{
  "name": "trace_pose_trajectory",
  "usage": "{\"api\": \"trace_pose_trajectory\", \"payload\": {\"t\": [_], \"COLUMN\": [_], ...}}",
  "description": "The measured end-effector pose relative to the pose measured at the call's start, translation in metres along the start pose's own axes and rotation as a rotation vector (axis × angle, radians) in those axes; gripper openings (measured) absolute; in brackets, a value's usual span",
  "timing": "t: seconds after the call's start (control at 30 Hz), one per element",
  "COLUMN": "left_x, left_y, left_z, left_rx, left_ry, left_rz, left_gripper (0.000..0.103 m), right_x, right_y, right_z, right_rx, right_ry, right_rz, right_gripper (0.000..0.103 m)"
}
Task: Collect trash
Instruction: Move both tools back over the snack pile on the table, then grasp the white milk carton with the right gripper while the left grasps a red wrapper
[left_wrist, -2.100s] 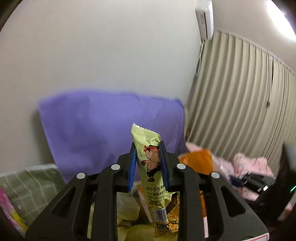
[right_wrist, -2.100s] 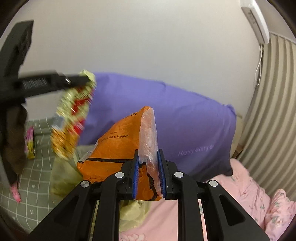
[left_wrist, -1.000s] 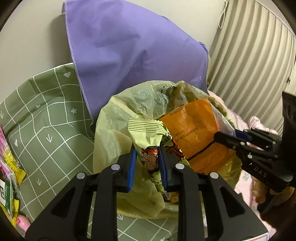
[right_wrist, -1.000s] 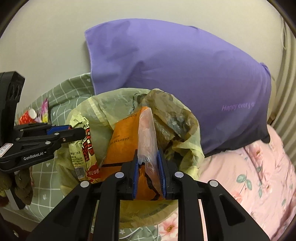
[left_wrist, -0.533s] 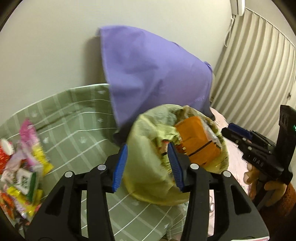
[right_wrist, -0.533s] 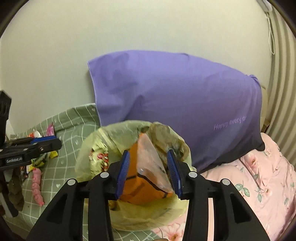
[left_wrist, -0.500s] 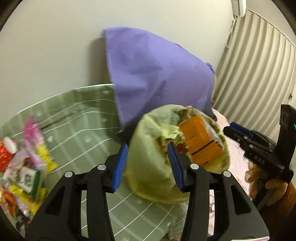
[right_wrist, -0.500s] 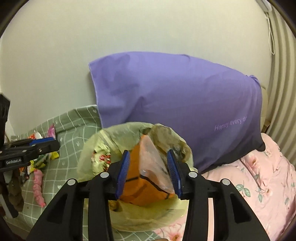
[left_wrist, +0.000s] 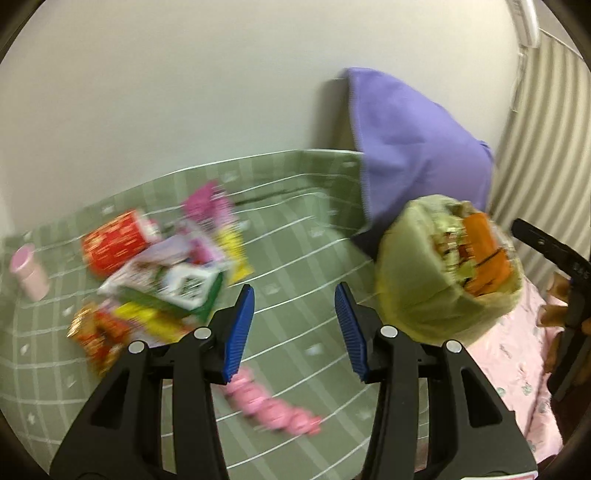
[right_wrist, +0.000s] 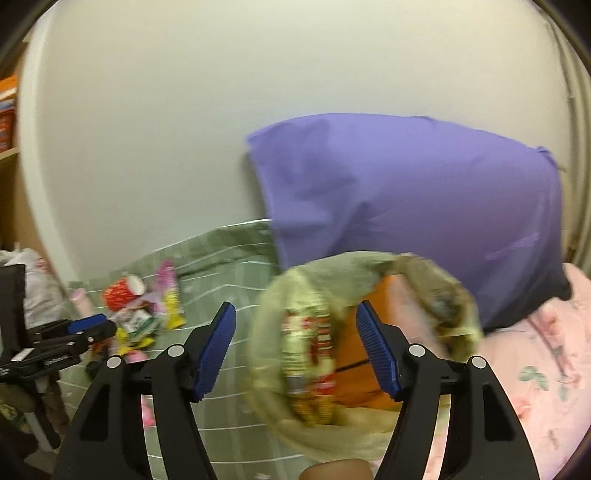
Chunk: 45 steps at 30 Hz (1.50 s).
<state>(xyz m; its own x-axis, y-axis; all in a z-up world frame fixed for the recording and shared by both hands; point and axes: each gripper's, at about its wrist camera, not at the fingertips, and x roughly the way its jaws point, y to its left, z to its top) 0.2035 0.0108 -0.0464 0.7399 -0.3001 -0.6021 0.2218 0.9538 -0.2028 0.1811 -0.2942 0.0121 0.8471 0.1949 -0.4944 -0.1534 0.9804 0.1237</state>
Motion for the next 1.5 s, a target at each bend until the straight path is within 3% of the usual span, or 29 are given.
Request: {"api": "trace_pose_trajectory", "payload": {"t": [0.1,0.3,0.4,0.5,0.77,0.87,0.97,1.1,1.17,1.33,1.5], "left_x": [-0.009,-0.024,-0.030,-0.035,-0.033,-0.028,-0.029,-0.038,-0.041,-0.051,-0.053], "left_y": [0.036,0.094,0.113,0.131,0.154,0.162,0.172,0.182,0.185,0.186,0.190], "left_z": [-0.015,-0.045,-0.057,-0.066,-0.051,-0.042,-0.045,-0.058,-0.062,-0.074,-0.084], "left_rx": [-0.063,-0.183,-0.225,-0.255,-0.267,-0.275,-0.296,-0.362,-0.370,-0.372,-0.393], "left_ry": [0.010,0.033,0.046,0.057,0.014,0.000,0.010,0.035,0.049,0.078,0.094], "left_rz": [0.068,0.186,0.221,0.248,0.230,0.238,0.267,0.279,0.281,0.302,0.305], "left_gripper": [0.043,0.043,0.043,0.043,0.046,0.046,0.046,0.046,0.046,0.046,0.046], "right_x": [0.016,0.041,0.062,0.075,0.106,0.112,0.120,0.152,0.176,0.239,0.276], "right_y": [0.023,0.066,0.084,0.103,0.142,0.156,0.179,0.217,0.234,0.255,0.281], "right_z": [-0.007,-0.027,-0.041,-0.051,-0.057,-0.053,-0.051,-0.042,-0.038,-0.033,-0.033], "right_rx": [-0.044,-0.139,-0.140,-0.167,-0.199,-0.213,-0.313,-0.443,-0.495,-0.526,-0.626], "right_ry": [0.077,0.127,0.208,0.238,0.263,0.261,0.249,0.272,0.281,0.372,0.462], "right_rz": [0.046,0.075,0.155,0.174,0.151,0.186,0.221,0.365,0.383,0.435,0.472], "right_gripper": [0.064,0.064,0.061,0.057,0.057,0.057,0.057,0.057,0.057,0.057,0.057]}}
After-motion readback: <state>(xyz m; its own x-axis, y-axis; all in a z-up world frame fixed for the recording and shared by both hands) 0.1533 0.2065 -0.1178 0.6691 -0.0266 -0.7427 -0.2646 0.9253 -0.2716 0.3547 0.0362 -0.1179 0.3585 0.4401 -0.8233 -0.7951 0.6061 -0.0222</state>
